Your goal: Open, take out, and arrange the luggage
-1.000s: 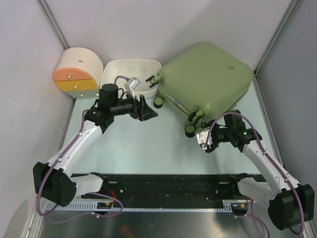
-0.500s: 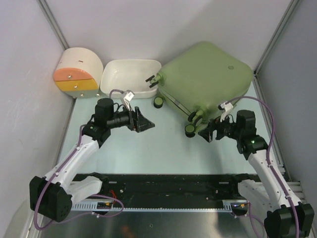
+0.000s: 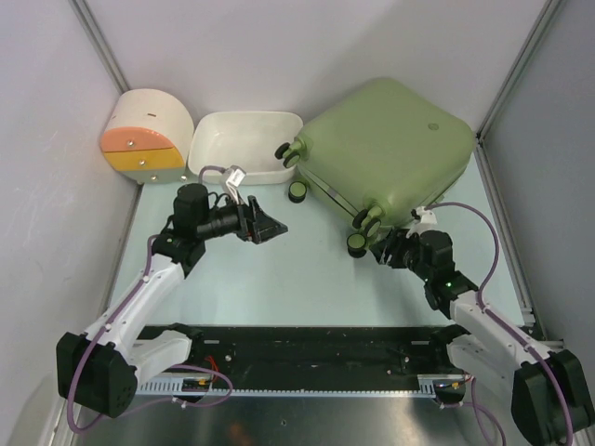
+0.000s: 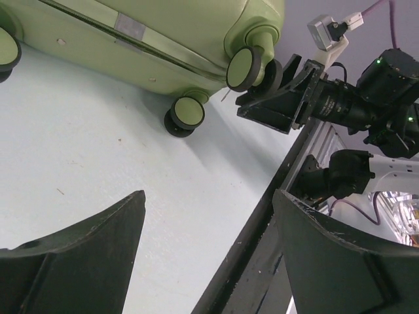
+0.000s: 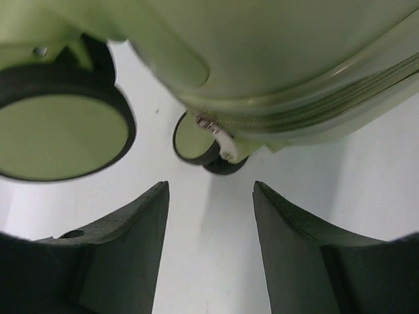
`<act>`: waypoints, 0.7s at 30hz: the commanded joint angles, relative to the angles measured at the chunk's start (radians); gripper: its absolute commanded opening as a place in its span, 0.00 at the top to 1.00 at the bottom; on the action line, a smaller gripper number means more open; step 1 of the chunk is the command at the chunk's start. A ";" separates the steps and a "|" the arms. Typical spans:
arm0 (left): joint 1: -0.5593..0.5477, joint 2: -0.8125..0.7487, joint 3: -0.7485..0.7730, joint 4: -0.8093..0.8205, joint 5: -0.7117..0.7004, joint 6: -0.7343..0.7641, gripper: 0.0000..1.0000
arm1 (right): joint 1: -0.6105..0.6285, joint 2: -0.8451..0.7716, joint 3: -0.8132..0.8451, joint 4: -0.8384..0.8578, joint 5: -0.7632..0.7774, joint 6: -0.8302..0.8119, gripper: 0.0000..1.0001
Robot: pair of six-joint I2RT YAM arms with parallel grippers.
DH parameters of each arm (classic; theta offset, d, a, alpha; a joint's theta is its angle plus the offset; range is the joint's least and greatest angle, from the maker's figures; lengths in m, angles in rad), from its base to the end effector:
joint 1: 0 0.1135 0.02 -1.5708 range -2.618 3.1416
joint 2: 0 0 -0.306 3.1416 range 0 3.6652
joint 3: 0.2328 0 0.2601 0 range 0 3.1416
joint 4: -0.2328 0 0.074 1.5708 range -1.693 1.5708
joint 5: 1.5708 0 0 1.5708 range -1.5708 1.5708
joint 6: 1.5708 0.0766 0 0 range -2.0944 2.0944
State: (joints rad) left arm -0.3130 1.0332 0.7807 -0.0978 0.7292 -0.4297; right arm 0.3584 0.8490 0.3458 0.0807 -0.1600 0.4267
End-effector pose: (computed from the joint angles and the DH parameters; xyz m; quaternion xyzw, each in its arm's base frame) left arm 0.2188 -0.1245 0.3262 0.1594 0.7762 -0.4666 0.3929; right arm 0.1876 0.0833 0.2124 -0.0148 0.8380 0.2691 0.4745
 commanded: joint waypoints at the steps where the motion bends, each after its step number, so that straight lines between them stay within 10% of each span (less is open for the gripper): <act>1: 0.014 -0.012 -0.008 0.056 -0.002 -0.020 0.16 | 0.007 0.059 -0.022 0.272 0.135 0.052 0.42; 12: 0.055 0.007 -0.031 0.073 0.018 -0.030 0.17 | 0.007 0.226 -0.060 0.471 0.123 0.196 0.44; 21: 0.074 0.014 -0.050 0.095 0.027 -0.052 0.17 | 0.010 0.231 -0.064 0.478 0.158 0.199 0.68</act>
State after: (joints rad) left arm -0.2470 1.0477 0.7418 -0.0551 0.7368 -0.4564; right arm 0.3630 1.0794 0.2802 0.4671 -0.0418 0.6132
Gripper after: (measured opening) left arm 0.833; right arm 0.363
